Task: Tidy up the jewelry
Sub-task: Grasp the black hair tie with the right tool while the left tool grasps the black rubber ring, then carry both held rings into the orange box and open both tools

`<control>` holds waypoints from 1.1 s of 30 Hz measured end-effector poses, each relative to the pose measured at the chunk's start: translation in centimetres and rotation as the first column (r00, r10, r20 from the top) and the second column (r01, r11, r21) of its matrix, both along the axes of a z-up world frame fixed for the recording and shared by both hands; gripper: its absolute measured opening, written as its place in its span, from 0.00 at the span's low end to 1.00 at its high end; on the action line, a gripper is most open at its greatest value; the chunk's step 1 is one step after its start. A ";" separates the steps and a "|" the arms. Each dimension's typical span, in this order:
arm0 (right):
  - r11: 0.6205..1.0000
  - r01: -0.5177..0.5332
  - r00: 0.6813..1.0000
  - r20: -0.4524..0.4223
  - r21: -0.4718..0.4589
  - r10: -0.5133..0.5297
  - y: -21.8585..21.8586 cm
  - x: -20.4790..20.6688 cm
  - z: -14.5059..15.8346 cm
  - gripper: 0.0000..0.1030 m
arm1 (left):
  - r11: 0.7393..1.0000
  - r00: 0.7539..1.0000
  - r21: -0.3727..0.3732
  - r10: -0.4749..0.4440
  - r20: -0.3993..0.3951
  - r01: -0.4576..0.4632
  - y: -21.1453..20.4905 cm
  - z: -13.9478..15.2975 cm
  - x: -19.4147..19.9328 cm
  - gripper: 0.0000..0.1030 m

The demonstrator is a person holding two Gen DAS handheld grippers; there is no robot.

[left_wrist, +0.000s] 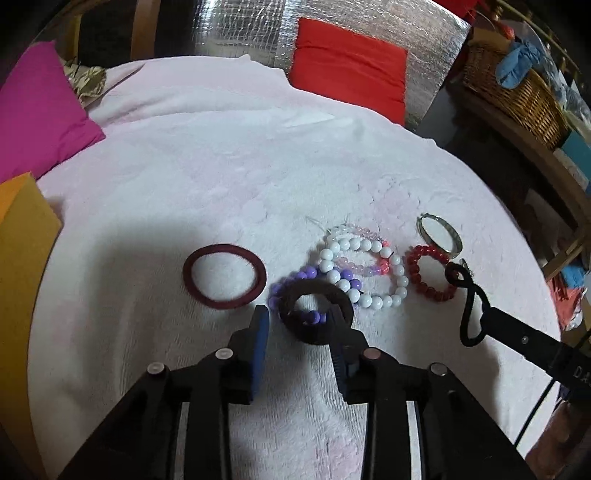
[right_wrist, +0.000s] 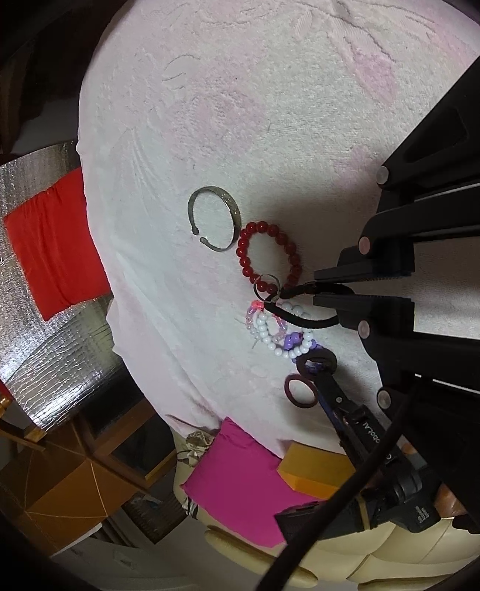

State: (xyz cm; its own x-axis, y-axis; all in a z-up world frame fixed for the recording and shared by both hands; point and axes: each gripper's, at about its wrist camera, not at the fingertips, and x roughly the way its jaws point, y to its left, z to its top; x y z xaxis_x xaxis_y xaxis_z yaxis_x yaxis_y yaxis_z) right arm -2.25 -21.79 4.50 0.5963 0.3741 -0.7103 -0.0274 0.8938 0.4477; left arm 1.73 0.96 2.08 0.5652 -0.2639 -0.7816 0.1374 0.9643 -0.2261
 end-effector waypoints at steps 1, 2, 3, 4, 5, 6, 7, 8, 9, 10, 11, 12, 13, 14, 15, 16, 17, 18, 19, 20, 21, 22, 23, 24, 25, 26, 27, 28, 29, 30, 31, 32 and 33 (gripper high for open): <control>1.000 -0.001 1.000 0.000 -0.001 0.001 0.0 0.0 0.0 0.07 | 1.000 1.000 0.003 -0.004 -0.004 0.004 -0.1 -0.2 0.2 0.31; 1.000 -0.003 1.000 -0.001 0.001 0.003 0.1 0.0 0.0 0.07 | 1.000 1.000 0.002 -0.007 -0.007 0.007 -0.2 -0.4 0.4 0.31; 1.000 -0.004 1.000 -0.001 -0.001 0.004 0.1 0.0 -0.1 0.07 | 1.000 1.000 0.002 -0.010 -0.010 0.010 -0.3 -0.6 0.7 0.30; 1.000 -0.005 1.000 -0.002 -0.005 0.005 0.2 0.0 -0.1 0.07 | 1.000 1.000 0.003 -0.015 -0.009 0.015 -0.3 -0.7 0.9 0.27; 1.000 -0.005 1.000 -0.006 -0.007 0.005 0.2 0.1 -0.1 0.07 | 1.000 1.000 0.005 -0.021 -0.010 0.021 -0.3 -0.9 1.1 0.15; 1.000 -0.003 1.000 -0.011 -0.008 0.003 0.2 0.2 -0.2 0.07 | 1.000 1.000 0.011 -0.024 -0.009 0.024 -0.3 -0.9 1.1 0.11; 1.000 -0.002 1.000 -0.013 -0.009 0.002 0.2 0.3 -0.2 0.07 | 1.000 1.000 0.011 -0.024 -0.004 0.024 -0.2 -0.9 1.1 0.10; 1.000 0.002 1.000 -0.014 -0.012 -0.002 0.2 0.4 -0.2 0.07 | 1.000 1.000 0.005 -0.023 -0.005 0.023 -0.1 -0.8 1.1 0.09; 1.000 0.004 1.000 -0.013 -0.012 -0.004 0.2 0.4 -0.2 0.07 | 1.000 1.000 0.000 -0.025 -0.002 0.025 0.0 -0.7 1.0 0.08; 1.000 0.006 1.000 -0.011 -0.010 -0.007 0.1 0.4 -0.2 0.07 | 0.999 0.999 -0.002 -0.033 0.007 0.033 0.0 -0.4 0.7 0.08; 1.000 0.008 1.000 -0.008 -0.007 -0.008 0.2 0.5 -0.1 0.07 | 0.999 0.999 0.001 -0.039 0.018 0.039 -0.1 -0.2 0.6 0.08; 1.000 0.007 1.000 -0.004 -0.006 -0.007 0.2 0.5 0.0 0.07 | 0.999 0.999 0.005 -0.044 0.026 0.044 -0.3 0.0 0.5 0.08; 1.000 0.004 1.000 0.000 -0.006 -0.004 0.3 0.5 0.1 0.07 | 0.999 0.998 0.007 -0.049 0.035 0.049 -0.3 0.3 0.2 0.08; 1.000 0.001 1.000 0.004 -0.003 -0.001 0.5 0.5 0.2 0.07 | 0.999 0.998 0.007 -0.047 0.039 0.047 -0.2 0.6 -0.1 0.07; 1.000 -0.002 1.000 0.010 0.000 0.002 0.6 0.4 0.2 0.07 | 0.999 0.998 0.002 -0.041 0.049 0.041 0.0 1.2 -0.5 0.07; 1.000 -0.011 1.000 0.021 0.002 0.011 0.9 0.4 0.4 0.07 | 0.999 0.998 0.002 -0.034 0.060 0.034 0.1 1.6 -0.7 0.07; 1.000 -0.019 0.999 0.035 0.002 0.019 1.2 0.3 0.6 0.07 | 1.000 0.997 0.006 -0.023 0.078 0.023 0.4 2.3 -1.2 0.07; 1.000 -0.029 0.998 0.051 0.001 0.029 1.6 0.1 0.9 0.07 | 1.000 0.996 0.009 -0.014 0.089 0.014 0.7 2.7 -1.5 0.07; 0.999 -0.041 0.997 0.066 0.003 0.041 2.1 0.0 1.1 0.07 | 1.000 0.995 0.015 -0.002 0.103 0.001 1.0 3.3 -2.1 0.07; 0.998 -0.055 0.995 0.079 0.007 0.054 2.6 -0.1 1.3 0.07 | 1.000 0.992 0.025 0.014 0.122 -0.017 1.5 4.1 -2.9 0.07; 0.998 -0.068 0.994 0.089 0.010 0.066 3.0 -0.3 1.5 0.07 | 0.999 0.991 0.037 0.026 0.135 -0.031 1.8 4.5 -3.5 0.07; 0.996 -0.087 0.991 0.102 0.014 0.085 3.8 -0.5 1.8 0.07 | 0.997 0.986 0.059 0.046 0.158 -0.056 2.3 5.1 -4.5 0.07; 0.995 -0.103 0.988 0.113 0.014 0.100 4.7 -0.6 1.9 0.07 | 0.995 0.983 0.068 0.063 0.174 -0.076 2.7 5.5 -5.4 0.07; 0.993 -0.118 0.985 0.126 0.010 0.116 5.5 -0.8 2.1 0.07 | 0.992 0.980 0.073 0.084 0.182 -0.099 3.2 5.9 -6.2 0.08; 0.991 -0.132 0.982 0.137 0.004 0.130 6.3 -0.9 2.3 0.07 | 0.990 0.977 0.076 0.104 0.186 -0.120 3.7 6.3 -6.8 0.08; 0.989 -0.146 0.979 0.146 -0.001 0.145 7.2 -1.0 2.4 0.07 | 0.986 0.973 0.078 0.128 0.193 -0.145 4.3 6.8 -7.7 0.08; 0.988 -0.157 0.976 0.152 -0.001 0.155 7.8 -1.2 2.5 0.07 | 0.984 0.969 0.079 0.143 0.199 -0.161 4.7 7.2 -8.3 0.08; 0.986 -0.169 0.974 0.156 0.001 0.166 8.4 -1.4 2.6 0.07 | 0.979 0.964 0.082 0.166 0.207 -0.186 5.6 7.8 -9.5 0.08; 0.982 -0.187 0.970 0.160 0.003 0.184 9.5 -1.7 2.7 0.07 | 0.975 0.960 0.082 0.185 0.208 -0.206 6.3 8.2 -10.3 0.08; 0.979 -0.202 0.966 0.163 0.005 0.199 10.3 -2.1 2.7 0.07 | 0.972 0.957 0.077 0.200 0.210 -0.220 7.2 8.6 -11.0 0.08; 0.977 -0.215 0.964 0.164 0.010 0.210 10.9 -2.3 2.7 0.07 | 0.968 0.952 0.067 0.224 0.209 -0.242 8.5 9.1 -11.9 0.08; 0.970 -0.241 0.957 0.173 0.017 0.234 12.0 -2.9 2.9 0.07 | 0.961 0.946 0.060 0.251 0.206 -0.269 10.0 9.7 -12.8 0.08; 0.966 -0.257 0.951 0.182 0.015 0.250 13.0 -3.4 3.1 0.07 | 0.955 0.940 0.060 0.271 0.206 -0.289 11.3 10.0 -13.6 0.08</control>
